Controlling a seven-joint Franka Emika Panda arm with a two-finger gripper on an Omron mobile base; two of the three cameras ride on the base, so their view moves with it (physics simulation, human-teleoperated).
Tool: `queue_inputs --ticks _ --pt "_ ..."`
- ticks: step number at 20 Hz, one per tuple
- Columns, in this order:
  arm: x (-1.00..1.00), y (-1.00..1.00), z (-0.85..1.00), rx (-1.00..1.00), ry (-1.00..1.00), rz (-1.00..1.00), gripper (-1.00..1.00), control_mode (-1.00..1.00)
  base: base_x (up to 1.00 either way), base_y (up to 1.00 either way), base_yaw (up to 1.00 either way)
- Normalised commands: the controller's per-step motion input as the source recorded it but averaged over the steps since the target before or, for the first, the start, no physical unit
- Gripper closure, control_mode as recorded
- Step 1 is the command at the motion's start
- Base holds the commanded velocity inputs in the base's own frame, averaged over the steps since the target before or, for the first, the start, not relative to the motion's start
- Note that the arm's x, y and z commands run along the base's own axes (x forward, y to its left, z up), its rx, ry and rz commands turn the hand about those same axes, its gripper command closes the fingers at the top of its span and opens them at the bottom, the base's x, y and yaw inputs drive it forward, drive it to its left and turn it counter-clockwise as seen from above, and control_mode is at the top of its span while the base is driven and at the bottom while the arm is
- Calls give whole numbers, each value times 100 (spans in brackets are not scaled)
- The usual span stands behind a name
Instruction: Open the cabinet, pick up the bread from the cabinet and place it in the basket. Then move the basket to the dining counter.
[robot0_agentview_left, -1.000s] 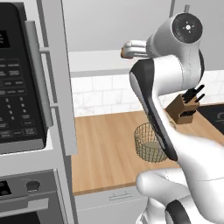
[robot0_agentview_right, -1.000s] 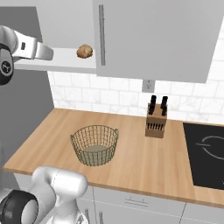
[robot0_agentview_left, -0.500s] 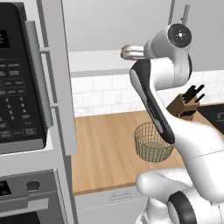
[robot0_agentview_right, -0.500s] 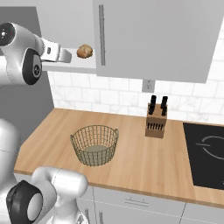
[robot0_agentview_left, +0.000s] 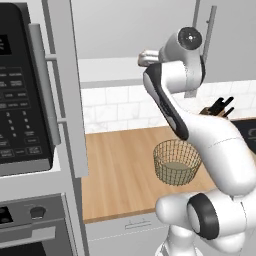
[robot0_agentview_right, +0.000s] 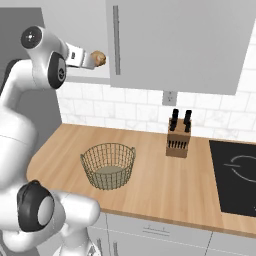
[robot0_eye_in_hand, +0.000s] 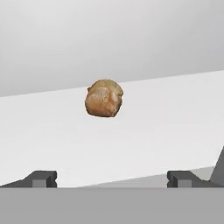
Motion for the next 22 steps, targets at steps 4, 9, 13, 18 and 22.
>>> queue_inputs --ticks 4,9,13,18,22 --pt "64 0 -4 0 6 -9 -100 -100 0 0 0" --pt "39 0 -7 0 4 -1 -100 -100 0 0 0" --pt "35 0 -22 -1 0 -1 -100 -100 0 0 0" --pt "28 0 -26 0 0 0 -100 -100 0 0 0" --pt "25 0 -7 0 0 0 -100 -100 0 0 0"
